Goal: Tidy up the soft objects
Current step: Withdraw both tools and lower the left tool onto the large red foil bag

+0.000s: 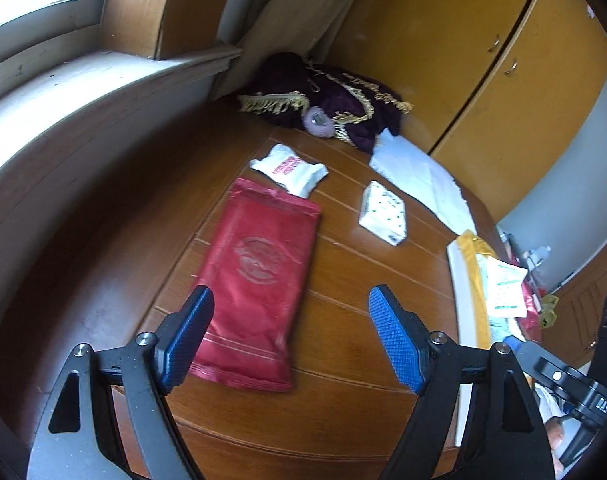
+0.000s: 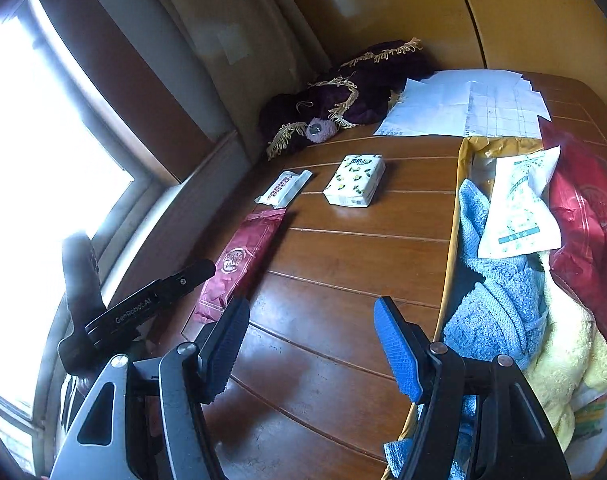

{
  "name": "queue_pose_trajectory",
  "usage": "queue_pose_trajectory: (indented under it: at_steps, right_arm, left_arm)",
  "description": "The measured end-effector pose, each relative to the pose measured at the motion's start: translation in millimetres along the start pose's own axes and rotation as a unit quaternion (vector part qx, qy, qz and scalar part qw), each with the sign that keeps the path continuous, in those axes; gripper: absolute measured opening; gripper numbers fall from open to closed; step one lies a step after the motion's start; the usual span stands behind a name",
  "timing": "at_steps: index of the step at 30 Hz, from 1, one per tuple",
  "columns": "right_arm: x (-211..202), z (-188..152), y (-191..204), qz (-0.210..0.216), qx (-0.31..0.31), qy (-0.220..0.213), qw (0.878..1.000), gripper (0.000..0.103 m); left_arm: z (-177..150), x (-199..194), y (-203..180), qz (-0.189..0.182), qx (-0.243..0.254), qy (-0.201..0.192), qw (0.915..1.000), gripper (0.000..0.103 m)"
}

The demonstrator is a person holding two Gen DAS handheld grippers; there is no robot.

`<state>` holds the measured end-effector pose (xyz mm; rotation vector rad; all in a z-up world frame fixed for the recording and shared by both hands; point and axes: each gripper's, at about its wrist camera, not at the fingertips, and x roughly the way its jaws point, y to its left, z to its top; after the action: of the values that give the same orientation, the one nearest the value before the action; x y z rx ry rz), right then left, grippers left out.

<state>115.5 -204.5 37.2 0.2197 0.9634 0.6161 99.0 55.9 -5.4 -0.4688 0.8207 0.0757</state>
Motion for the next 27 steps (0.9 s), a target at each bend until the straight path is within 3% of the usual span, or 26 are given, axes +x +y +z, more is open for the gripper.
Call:
queue_pose_trajectory:
  at_steps: [10, 16, 20, 23, 27]
  right_arm:
    - [8.7, -2.3, 4.9, 0.005, -0.005, 0.013, 1.0, 0.067]
    - [19.8, 0.0, 5.0, 0.003, 0.005, 0.028, 1.0, 0.067]
    - [30.0, 9.5, 5.2, -0.002, 0.022, 0.04, 0.999, 0.067]
    - [40.1, 19.2, 5.4, -0.011, 0.036, 0.048, 0.998, 0.067]
    - [54.1, 34.6, 9.4, -0.018, 0.046, 0.056, 0.997, 0.067]
  left_arm:
    - [8.9, 24.4, 24.2, 0.052, -0.003, 0.022, 0.9984, 0.08]
    - [2.2, 35.3, 6.1, 0.053, 0.037, 0.038, 0.9972, 0.08]
    - [-2.3, 43.0, 3.5, 0.095, 0.048, 0.045, 0.9933, 0.08]
    - [-6.7, 39.6, 4.7, 0.095, 0.043, 0.038, 0.9938, 0.08]
    - [-11.6, 34.0, 6.1, 0.095, 0.04, 0.031, 0.9942, 0.071]
